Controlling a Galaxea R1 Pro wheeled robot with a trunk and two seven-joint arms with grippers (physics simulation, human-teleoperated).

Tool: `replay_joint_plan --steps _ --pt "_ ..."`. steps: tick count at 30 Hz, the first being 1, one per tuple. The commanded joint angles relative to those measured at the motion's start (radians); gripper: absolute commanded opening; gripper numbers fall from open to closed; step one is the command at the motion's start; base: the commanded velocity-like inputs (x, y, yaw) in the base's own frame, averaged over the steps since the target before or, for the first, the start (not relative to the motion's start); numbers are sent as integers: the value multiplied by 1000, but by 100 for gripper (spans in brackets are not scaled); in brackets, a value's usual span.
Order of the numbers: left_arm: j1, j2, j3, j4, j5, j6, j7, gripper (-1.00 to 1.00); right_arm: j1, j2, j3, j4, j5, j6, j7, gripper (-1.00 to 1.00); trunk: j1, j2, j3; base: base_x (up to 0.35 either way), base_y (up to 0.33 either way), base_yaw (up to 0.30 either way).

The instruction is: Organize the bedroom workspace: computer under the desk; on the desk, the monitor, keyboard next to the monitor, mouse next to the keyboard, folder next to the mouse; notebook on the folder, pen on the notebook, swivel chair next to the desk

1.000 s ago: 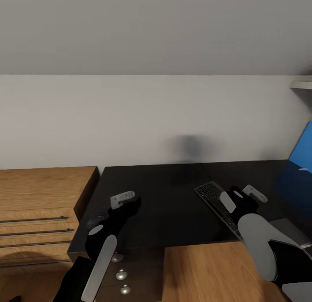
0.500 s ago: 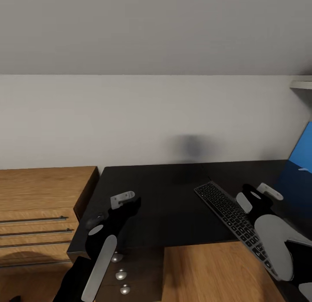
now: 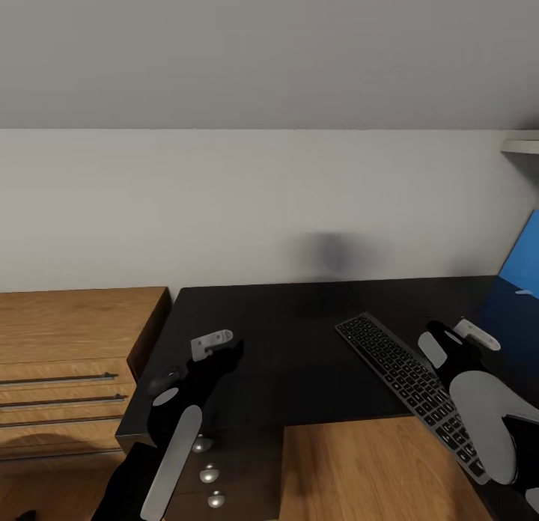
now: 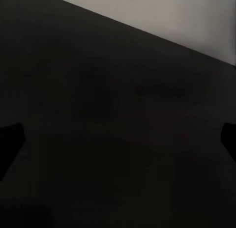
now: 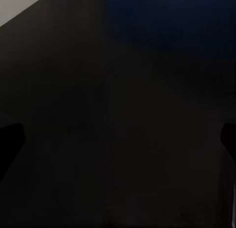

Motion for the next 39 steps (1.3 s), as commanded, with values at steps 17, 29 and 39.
replay_joint_plan --steps 17,29,39 --pt "-1 0 -1 -1 11 1 8 100 -1 -50 -13 -4 -190 107 -1 100 0 -1 -1 0 0 0" --pt "-1 -1 -1 -1 12 0 11 100 -1 -51 -22 -6 -270 119 -4 100 0 -1 -1 0 0 0" --pt "-1 -1 -1 -1 12 1 11 100 -1 -51 -26 -6 -321 128 -5 100 0 -1 -1 0 0 0"
